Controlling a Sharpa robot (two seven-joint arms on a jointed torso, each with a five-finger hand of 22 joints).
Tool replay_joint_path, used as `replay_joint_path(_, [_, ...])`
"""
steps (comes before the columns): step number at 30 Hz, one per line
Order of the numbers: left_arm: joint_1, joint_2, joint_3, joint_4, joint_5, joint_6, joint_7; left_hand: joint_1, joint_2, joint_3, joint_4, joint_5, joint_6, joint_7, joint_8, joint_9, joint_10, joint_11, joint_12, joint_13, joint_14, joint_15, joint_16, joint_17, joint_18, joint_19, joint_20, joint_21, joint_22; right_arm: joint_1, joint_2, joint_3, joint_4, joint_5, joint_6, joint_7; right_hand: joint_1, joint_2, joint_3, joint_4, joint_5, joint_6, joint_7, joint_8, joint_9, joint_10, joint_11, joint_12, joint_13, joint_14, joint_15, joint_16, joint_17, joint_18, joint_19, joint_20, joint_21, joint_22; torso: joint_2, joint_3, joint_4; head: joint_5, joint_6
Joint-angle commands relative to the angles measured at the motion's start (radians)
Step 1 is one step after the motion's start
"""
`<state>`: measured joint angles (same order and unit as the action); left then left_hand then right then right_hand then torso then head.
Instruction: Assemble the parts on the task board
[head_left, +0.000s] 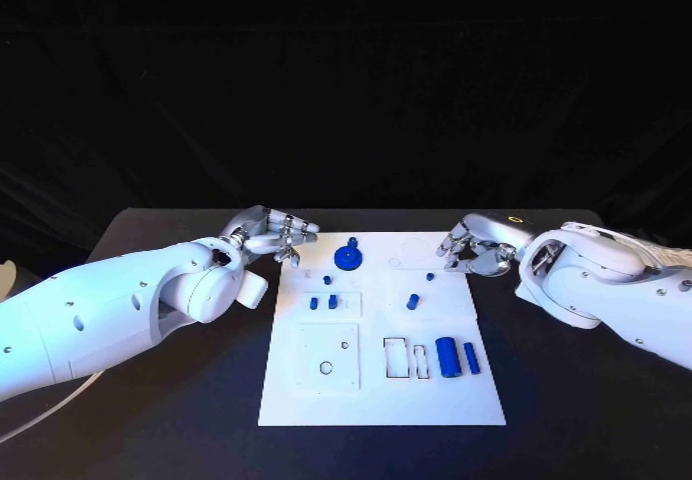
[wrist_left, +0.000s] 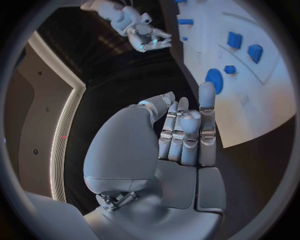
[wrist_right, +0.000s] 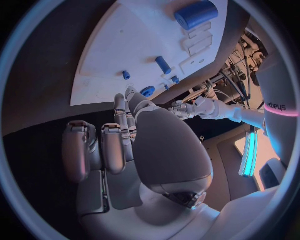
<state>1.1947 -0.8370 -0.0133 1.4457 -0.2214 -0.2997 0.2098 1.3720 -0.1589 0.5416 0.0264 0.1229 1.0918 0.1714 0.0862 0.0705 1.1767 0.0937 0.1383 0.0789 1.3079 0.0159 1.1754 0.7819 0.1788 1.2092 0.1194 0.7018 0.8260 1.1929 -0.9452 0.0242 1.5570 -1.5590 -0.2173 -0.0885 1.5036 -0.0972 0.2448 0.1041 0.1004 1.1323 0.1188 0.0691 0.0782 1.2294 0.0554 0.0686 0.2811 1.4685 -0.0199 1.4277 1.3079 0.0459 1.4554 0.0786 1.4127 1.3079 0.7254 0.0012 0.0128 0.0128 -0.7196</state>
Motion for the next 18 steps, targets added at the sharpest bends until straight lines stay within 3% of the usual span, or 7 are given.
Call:
replay_joint_path(1, [0.000, -0.013, 0.000, 0.009, 0.361, 0.020, 0.171, 0.001, 0.013, -0.012, -0.003, -0.006, 0.007, -0.007, 0.008, 0.002, 0.016, -0.004, 0.017, 0.004, -0.001, -0.009, -0.003, -0.005, 0.006, -0.001, -0.009, -0.008, -0.004, -0.004, 0.011, 0.000, 0.007, -0.207, 0.067, -0.074, -0.003, -0.018, 0.029, 0.003, -0.008, 0.001, 0.000, -0.006, -0.002, -0.007, 0.000, -0.007, -0.026, 0.062, -0.006, -0.007, 0.056, 0.009, 0.007, 0.001, -0.004, 0.038, 0.000, -0.0012, 0.0016, -0.014, 0.003])
replay_joint_path(5, [0.000, -0.032, 0.000, 0.018, 0.416, 0.035, 0.198, 0.000, 0.018, -0.022, -0.010, -0.006, 0.011, -0.011, 0.013, 0.002, 0.019, -0.008, 0.033, 0.009, 0.000, -0.013, -0.003, -0.009, 0.006, 0.001, -0.014, -0.014, -0.009, -0.006, 0.032, -0.002, 0.003, -0.247, 0.072, -0.088, -0.015, -0.035, 0.069, 0.005, -0.016, -0.005, 0.002, -0.006, -0.004, -0.015, 0.000, -0.006, -0.061, 0.062, -0.006, -0.009, 0.055, 0.010, 0.005, -0.001, -0.008, 0.034, 0.000, -0.0008, -0.0003, -0.011, 0.005])
replay_joint_path(9, [0.000, -0.044, 0.000, 0.037, 0.433, 0.044, 0.206, -0.002, 0.021, -0.027, -0.013, -0.005, 0.012, -0.012, 0.016, 0.002, 0.018, -0.010, 0.039, 0.010, -0.001, -0.014, -0.003, -0.011, 0.006, 0.003, -0.015, -0.017, -0.011, -0.008, 0.049, -0.007, -0.004, -0.263, 0.080, -0.091, -0.025, -0.048, 0.100, 0.005, -0.021, -0.010, 0.001, -0.006, -0.005, -0.023, 0.001, -0.006, -0.088, 0.062, -0.009, -0.010, 0.053, 0.011, 0.004, -0.003, -0.011, 0.031, 0.001, -0.0012, 0.0018, -0.018, 0.003])
replay_joint_path(18, [0.000, -0.060, -0.002, 0.083, 0.442, 0.054, 0.207, -0.006, 0.022, -0.033, -0.015, -0.006, 0.012, -0.013, 0.017, 0.002, 0.015, -0.010, 0.046, 0.012, -0.002, -0.015, -0.004, -0.016, 0.005, 0.004, -0.016, -0.020, -0.014, -0.017, 0.082, -0.014, -0.032, -0.273, 0.094, -0.090, -0.035, -0.053, 0.128, 0.005, -0.024, -0.012, 0.001, -0.006, -0.005, -0.030, 0.003, -0.006, -0.112, 0.062, -0.012, -0.012, 0.052, 0.011, 0.004, -0.005, -0.013, 0.030, 0.000, -0.0006, 0.0011, -0.021, 0.001])
